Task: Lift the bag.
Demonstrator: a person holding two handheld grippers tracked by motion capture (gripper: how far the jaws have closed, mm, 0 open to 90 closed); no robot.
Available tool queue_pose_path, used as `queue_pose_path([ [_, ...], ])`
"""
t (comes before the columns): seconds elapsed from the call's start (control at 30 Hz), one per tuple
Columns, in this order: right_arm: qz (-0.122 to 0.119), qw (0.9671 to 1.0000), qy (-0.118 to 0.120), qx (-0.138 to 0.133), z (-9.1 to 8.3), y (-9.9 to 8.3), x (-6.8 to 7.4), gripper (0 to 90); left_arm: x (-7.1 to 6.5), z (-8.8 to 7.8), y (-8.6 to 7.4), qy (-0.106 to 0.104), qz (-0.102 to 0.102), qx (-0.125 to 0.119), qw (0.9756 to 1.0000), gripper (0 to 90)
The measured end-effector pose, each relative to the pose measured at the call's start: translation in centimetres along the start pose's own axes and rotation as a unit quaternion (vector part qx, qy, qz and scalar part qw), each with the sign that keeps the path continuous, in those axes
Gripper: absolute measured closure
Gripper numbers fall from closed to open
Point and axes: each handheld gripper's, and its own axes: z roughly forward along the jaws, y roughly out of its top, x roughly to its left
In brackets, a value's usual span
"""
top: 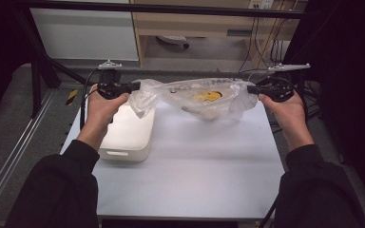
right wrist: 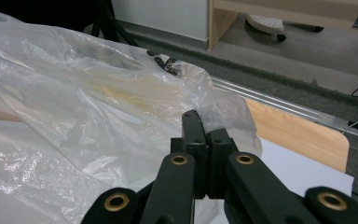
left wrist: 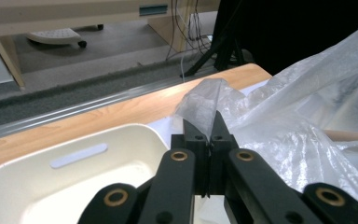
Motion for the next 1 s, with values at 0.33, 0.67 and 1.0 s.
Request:
queue_pose_path([
  [0.33,0.000,0.9999,0.012,0.006,-0.3,-2.3,0.4,90.0,-1.5,-1.4,-2.5,-0.019,0.016,0.015,0.9996,90.0],
  [0.67,0.005,0.9997,0.021,0.012,-1.2,-5.7,0.8,90.0,-3.6,-2.8,-6.0,-0.043,0.034,0.024,0.9982,90.0],
  [1.0,0.005,0.9994,0.025,0.024,-1.2,-9.6,1.9,90.0,-5.5,-3.4,-11.5,-0.069,0.025,0.035,0.9967,90.0],
])
